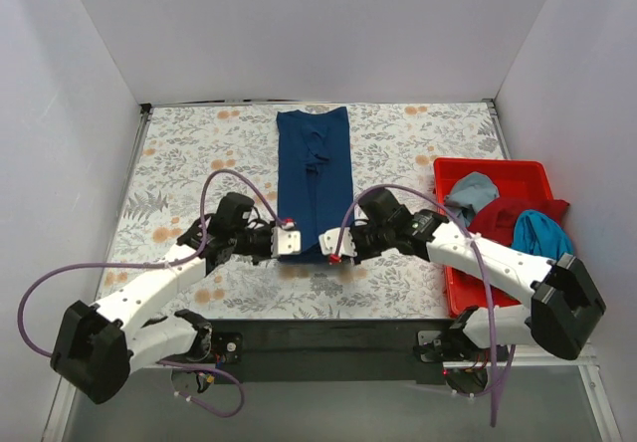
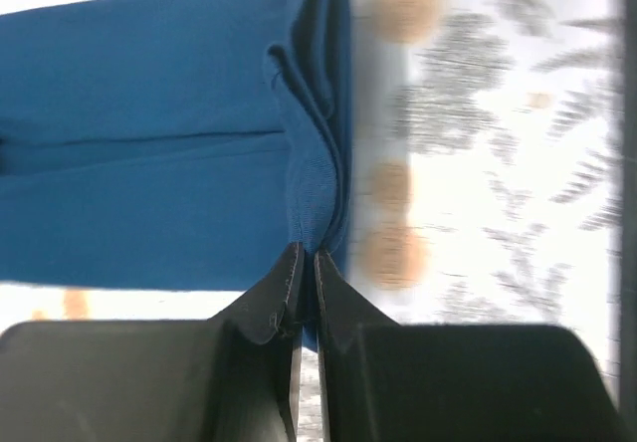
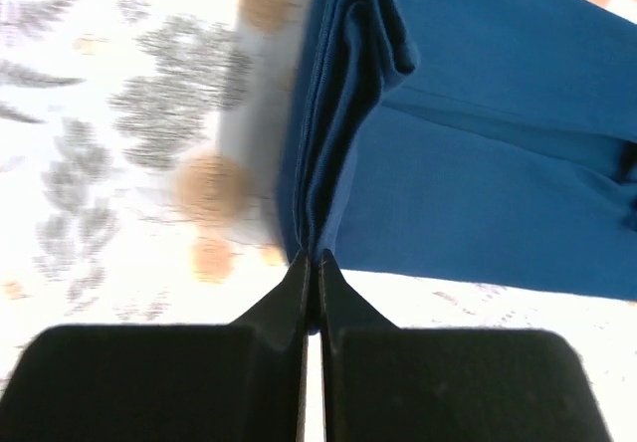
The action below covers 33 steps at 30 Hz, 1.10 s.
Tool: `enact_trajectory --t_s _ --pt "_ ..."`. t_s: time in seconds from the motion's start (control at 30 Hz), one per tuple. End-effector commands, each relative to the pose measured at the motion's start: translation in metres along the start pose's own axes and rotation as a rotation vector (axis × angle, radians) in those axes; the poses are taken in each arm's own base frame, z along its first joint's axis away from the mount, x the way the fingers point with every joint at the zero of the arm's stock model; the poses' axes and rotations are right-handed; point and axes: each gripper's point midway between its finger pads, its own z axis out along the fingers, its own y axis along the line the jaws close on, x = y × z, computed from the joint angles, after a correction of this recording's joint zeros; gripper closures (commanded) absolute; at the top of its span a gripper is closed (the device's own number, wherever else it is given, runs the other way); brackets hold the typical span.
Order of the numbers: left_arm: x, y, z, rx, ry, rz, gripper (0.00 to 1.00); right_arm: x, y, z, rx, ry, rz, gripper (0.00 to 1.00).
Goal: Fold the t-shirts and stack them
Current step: Fold the tshirt
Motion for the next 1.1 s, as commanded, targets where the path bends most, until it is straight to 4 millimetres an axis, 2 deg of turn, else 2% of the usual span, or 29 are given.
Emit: enact_trajectory --t_s 0.0,0.03,0.1,0.17,0.2,0.23,0.27,0.3,0.37,0.43,0.5,0.53,0.8,0.83,0.9,0.93,1.07 --pt "-0.019 0.045 -0.003 -0.079 -0.049 0.028 1.0 -0.005 -0.038 -0.006 0.04 -0.021 -0.046 0.99" --pt "-0.011 0.054 0.0 -0.084 -0.037 0.006 1.0 0.001 -0.044 0.001 0.035 -0.009 -0.042 0.99" --pt "-0.015 0.075 0.002 -0.111 -0.054 0.023 1.0 0.008 -0.064 -0.001 0.065 -0.005 -0.037 0.99" --pt "-0.004 0.091 0.007 -0.128 -0.033 0.019 1.0 0.011 -0.084 0.003 0.083 -0.002 -0.041 0.99" --pt "-0.008 0.102 0.007 -0.146 -0.043 0.038 1.0 0.017 -0.093 0.001 0.097 0.005 -0.042 0.99" --pt "0.003 0.108 0.011 -0.142 -0.027 0.017 1.0 0.017 -0.106 0.003 0.107 0.004 -0.044 0.99" --pt "0.004 0.115 0.011 -0.149 -0.027 0.028 1.0 0.023 -0.114 0.001 0.119 0.007 -0.036 0.99" --pt "0.002 0.126 0.011 -0.163 -0.033 0.035 1.0 0.025 -0.121 0.001 0.126 0.011 -0.046 0.99" --pt "0.015 0.139 0.014 -0.168 -0.017 0.018 1.0 0.034 -0.137 0.002 0.138 0.018 -0.04 0.99" --pt "0.012 0.16 0.011 -0.198 -0.026 0.027 1.0 0.043 -0.145 0.008 0.132 0.025 -0.038 0.99" --pt "0.018 0.172 0.017 -0.195 -0.024 0.01 1.0 0.046 -0.161 0.004 0.156 0.023 -0.041 0.99" --pt "0.013 0.185 0.016 -0.21 -0.033 0.018 1.0 0.053 -0.165 0.01 0.148 0.029 -0.036 0.99" --pt "0.028 0.23 0.029 -0.238 -0.027 0.021 1.0 0.074 -0.218 0.011 0.208 0.039 -0.041 0.99" --pt "0.035 0.232 0.034 -0.231 -0.021 -0.001 1.0 0.081 -0.221 0.017 0.201 0.043 -0.03 0.99" --pt "0.037 0.243 0.033 -0.248 -0.021 0.0 1.0 0.092 -0.227 0.024 0.194 0.044 -0.014 0.99" --pt "0.043 0.245 0.038 -0.243 -0.016 -0.008 1.0 0.089 -0.237 0.022 0.213 0.038 -0.023 0.99" --pt "0.056 0.256 0.041 -0.265 0.003 -0.013 1.0 0.097 -0.25 0.032 0.218 0.035 -0.02 0.99"
